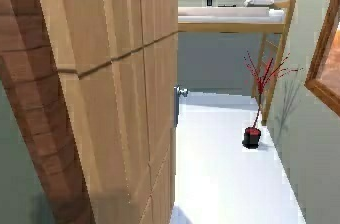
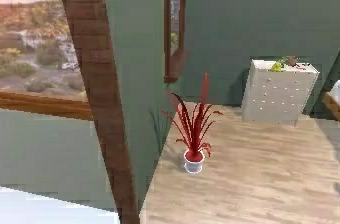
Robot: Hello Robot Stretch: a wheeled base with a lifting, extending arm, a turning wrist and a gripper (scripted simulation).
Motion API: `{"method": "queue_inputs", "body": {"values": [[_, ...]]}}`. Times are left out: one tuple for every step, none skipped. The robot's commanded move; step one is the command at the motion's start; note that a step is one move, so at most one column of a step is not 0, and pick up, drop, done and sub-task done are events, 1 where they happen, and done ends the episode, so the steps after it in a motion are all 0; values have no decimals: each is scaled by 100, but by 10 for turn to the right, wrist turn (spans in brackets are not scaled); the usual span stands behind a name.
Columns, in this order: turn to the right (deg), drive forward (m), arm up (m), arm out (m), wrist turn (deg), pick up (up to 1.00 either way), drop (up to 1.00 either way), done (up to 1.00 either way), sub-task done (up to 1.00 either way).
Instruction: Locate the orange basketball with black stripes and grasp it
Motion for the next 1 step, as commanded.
{"method": "queue_inputs", "body": {"values": [[450,0,0,0,0,0,0,0,0]]}}
